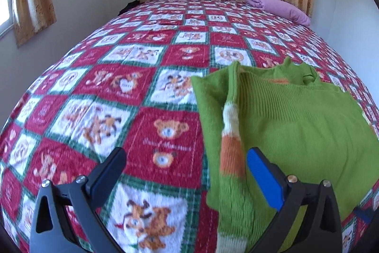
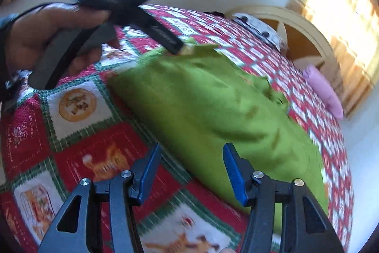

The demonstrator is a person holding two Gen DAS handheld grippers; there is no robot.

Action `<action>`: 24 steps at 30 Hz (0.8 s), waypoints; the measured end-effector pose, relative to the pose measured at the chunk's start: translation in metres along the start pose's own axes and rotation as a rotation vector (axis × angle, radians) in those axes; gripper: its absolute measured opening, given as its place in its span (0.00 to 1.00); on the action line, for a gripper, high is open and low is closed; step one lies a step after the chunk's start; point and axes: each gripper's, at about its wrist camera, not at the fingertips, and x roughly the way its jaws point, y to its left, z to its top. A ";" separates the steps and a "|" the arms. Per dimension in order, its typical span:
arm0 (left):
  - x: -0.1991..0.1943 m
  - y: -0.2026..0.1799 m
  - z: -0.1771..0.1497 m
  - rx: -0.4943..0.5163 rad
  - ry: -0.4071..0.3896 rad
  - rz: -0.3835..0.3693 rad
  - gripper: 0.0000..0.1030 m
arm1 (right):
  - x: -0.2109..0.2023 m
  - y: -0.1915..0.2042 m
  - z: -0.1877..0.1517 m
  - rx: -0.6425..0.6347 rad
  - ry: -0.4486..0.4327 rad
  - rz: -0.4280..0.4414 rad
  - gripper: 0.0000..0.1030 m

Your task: Fold small clothes

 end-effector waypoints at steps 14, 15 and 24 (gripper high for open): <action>0.048 0.003 0.034 -0.062 0.087 -0.233 0.74 | 0.024 0.058 0.035 -0.184 -0.044 -0.085 0.62; 0.051 0.001 0.034 -0.056 0.099 -0.236 0.71 | 0.026 0.062 0.040 -0.199 -0.050 -0.094 0.62; 0.069 0.012 0.043 -0.145 0.179 -0.415 0.14 | 0.048 0.075 0.064 -0.249 -0.052 -0.128 0.41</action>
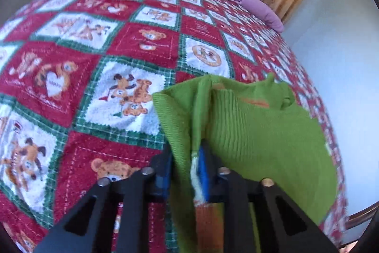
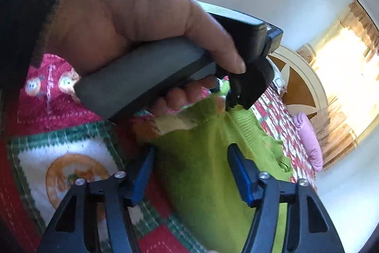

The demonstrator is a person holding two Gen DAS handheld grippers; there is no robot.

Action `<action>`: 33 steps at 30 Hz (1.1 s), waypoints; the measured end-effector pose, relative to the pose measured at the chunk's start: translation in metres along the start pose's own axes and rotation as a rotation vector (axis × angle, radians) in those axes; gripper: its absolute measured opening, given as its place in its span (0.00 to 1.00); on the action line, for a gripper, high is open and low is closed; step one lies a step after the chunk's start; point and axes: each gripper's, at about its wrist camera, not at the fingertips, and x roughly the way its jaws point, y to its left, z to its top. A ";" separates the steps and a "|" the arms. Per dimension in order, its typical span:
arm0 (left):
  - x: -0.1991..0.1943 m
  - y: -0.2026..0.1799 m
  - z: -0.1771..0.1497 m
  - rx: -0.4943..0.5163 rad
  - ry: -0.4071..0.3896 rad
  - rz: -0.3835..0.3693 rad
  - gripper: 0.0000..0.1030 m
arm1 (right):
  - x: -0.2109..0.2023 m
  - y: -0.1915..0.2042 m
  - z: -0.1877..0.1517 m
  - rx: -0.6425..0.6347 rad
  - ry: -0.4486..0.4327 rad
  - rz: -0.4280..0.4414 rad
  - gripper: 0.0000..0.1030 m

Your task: Fold small clothes

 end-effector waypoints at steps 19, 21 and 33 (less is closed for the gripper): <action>-0.061 -0.068 0.019 -0.017 -0.089 -0.106 0.12 | -0.066 -0.085 -0.033 0.367 -0.105 0.139 0.08; -0.062 -0.081 0.021 -0.011 -0.093 -0.105 0.12 | -0.071 -0.097 -0.041 0.411 -0.111 0.149 0.08; -0.055 -0.189 0.027 0.102 -0.095 -0.148 0.12 | -0.091 -0.172 -0.110 0.709 -0.145 0.220 0.07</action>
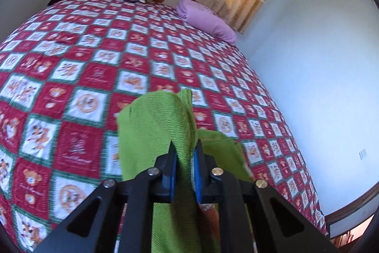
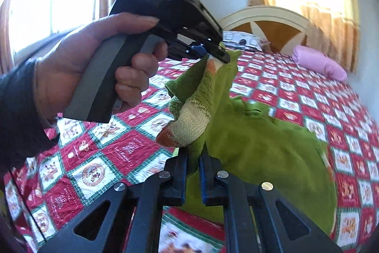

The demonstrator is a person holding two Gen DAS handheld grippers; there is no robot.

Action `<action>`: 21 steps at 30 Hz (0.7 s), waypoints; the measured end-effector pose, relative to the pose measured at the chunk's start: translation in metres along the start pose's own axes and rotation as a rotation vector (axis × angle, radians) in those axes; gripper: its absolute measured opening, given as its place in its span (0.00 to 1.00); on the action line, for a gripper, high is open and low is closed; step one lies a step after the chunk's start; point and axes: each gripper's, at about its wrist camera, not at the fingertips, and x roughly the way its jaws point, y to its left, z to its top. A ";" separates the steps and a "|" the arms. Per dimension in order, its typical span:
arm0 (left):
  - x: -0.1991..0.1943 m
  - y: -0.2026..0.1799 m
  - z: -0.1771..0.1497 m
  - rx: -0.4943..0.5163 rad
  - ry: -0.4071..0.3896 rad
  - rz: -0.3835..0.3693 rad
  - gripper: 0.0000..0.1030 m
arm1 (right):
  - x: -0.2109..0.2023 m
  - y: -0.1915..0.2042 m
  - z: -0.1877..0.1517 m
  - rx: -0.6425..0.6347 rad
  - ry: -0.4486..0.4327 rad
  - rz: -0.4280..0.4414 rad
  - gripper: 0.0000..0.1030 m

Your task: Fold small clothes

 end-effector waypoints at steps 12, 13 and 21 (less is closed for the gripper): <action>0.068 -0.078 -0.010 0.072 0.085 -0.029 0.12 | -0.037 -0.092 -0.027 0.287 0.013 0.014 0.07; 0.074 -0.083 -0.011 0.079 0.095 -0.030 0.12 | -0.039 -0.099 -0.029 0.307 0.015 0.017 0.07; 0.131 -0.112 -0.032 0.100 0.184 -0.035 0.12 | -0.048 -0.142 -0.056 0.422 0.053 -0.010 0.07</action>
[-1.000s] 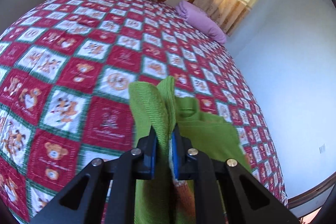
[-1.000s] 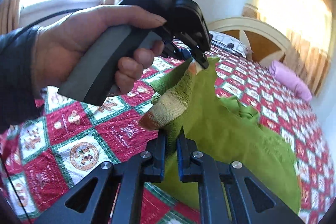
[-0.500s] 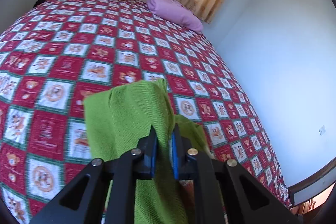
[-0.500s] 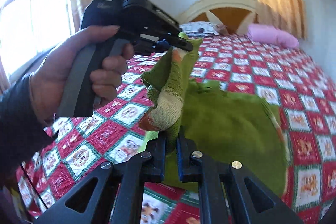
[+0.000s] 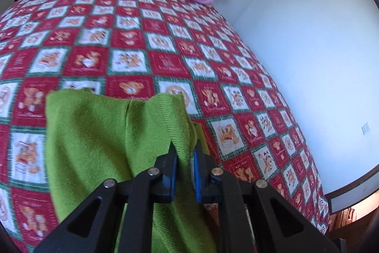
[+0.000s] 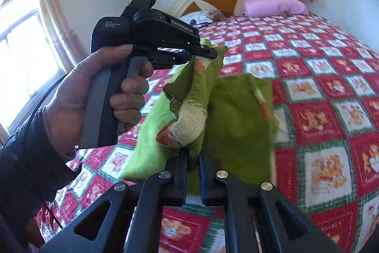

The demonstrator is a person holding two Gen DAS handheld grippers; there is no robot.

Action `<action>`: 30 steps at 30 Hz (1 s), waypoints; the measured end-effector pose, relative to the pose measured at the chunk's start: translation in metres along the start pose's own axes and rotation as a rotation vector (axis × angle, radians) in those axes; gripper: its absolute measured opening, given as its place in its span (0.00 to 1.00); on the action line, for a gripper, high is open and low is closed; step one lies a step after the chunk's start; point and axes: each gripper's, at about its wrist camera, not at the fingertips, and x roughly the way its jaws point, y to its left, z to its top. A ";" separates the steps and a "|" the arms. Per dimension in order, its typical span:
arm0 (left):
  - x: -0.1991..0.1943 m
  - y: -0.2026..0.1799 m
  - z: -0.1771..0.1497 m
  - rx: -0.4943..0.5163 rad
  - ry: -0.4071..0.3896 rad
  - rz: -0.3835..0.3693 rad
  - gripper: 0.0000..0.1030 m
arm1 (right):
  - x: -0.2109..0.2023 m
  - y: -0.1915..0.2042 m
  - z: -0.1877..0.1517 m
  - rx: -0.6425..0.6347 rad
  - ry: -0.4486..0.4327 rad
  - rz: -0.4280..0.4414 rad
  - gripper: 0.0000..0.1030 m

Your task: Fold small clothes

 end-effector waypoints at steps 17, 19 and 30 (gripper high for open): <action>-0.034 -0.018 -0.039 0.148 -0.122 0.074 0.83 | -0.008 -0.062 -0.038 0.152 0.046 -0.029 0.05; -0.051 -0.005 -0.054 0.170 -0.148 0.120 0.85 | -0.023 -0.063 -0.032 0.146 -0.005 -0.087 0.09; -0.051 0.056 -0.125 0.080 -0.144 0.262 0.91 | 0.060 -0.071 0.061 0.259 0.116 0.063 0.39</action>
